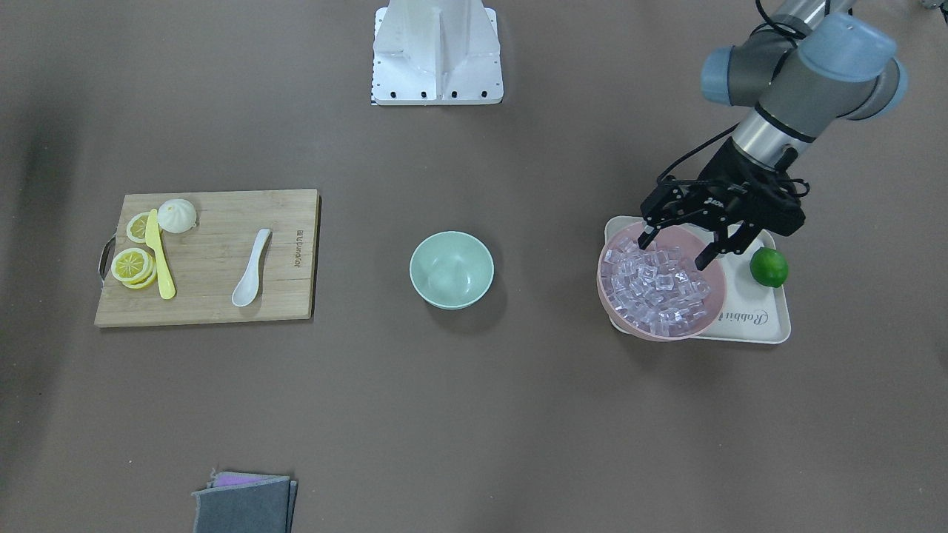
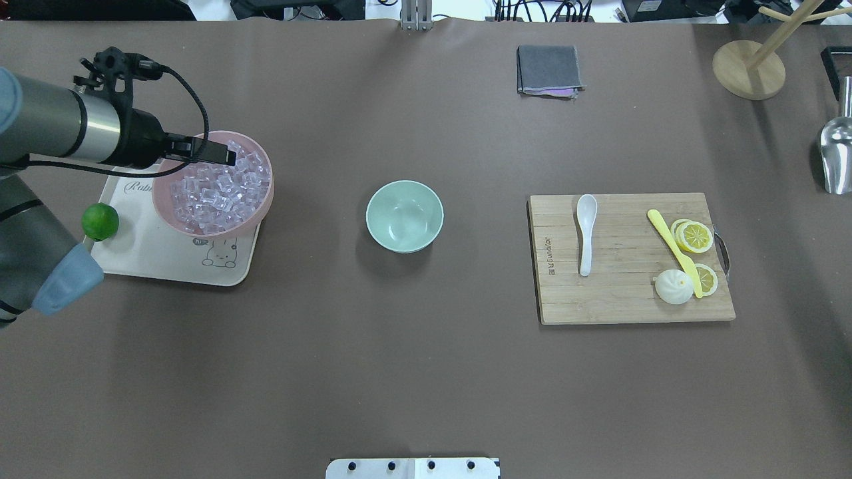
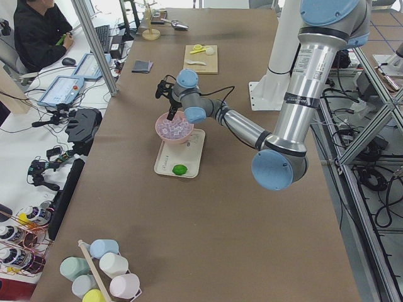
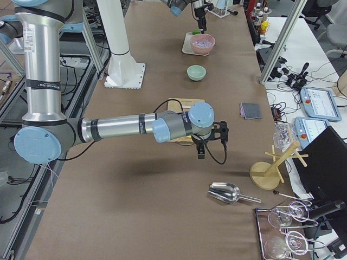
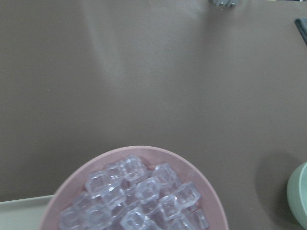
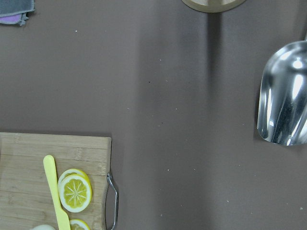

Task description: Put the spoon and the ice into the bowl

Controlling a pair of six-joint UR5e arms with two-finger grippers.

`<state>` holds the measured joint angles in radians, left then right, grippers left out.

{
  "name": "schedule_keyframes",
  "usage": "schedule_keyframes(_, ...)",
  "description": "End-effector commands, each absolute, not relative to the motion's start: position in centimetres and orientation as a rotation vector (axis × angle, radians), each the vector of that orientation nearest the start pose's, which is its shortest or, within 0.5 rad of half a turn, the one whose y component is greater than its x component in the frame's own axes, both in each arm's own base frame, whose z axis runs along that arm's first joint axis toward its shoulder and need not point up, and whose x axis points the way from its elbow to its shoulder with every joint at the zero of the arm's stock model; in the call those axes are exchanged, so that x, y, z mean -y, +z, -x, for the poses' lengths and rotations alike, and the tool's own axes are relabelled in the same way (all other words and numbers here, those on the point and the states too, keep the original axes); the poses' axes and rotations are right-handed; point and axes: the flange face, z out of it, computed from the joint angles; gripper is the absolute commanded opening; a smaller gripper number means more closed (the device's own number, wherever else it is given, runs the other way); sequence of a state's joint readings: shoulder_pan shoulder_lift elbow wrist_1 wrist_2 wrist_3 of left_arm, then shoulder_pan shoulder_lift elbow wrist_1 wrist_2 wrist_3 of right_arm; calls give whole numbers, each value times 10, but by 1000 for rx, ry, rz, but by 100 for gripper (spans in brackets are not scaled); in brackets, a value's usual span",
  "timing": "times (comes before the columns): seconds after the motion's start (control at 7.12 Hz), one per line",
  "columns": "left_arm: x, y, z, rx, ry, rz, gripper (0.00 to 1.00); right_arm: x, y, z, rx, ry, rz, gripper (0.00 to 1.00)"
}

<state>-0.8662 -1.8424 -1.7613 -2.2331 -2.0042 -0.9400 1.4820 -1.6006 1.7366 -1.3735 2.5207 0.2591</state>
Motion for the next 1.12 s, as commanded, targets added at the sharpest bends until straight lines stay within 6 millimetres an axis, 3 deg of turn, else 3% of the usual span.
schedule_keyframes(0.0,516,358,-332,-1043,33,-448,98,488,558,-3,988,-18,-161,100)
schedule_keyframes(0.14,520,367,-335,-1033,32,-441,98,490,551,-2,994,-8,-162,100)
schedule_keyframes(0.42,526,376,-342,-1019,30,-427,97,491,531,19,998,0,-147,100)
schedule_keyframes(0.7,534,384,-349,-1007,26,-411,97,491,500,54,985,65,-116,100)
schedule_keyframes(0.98,537,393,-351,-996,24,-401,97,485,482,90,1010,112,-109,100)
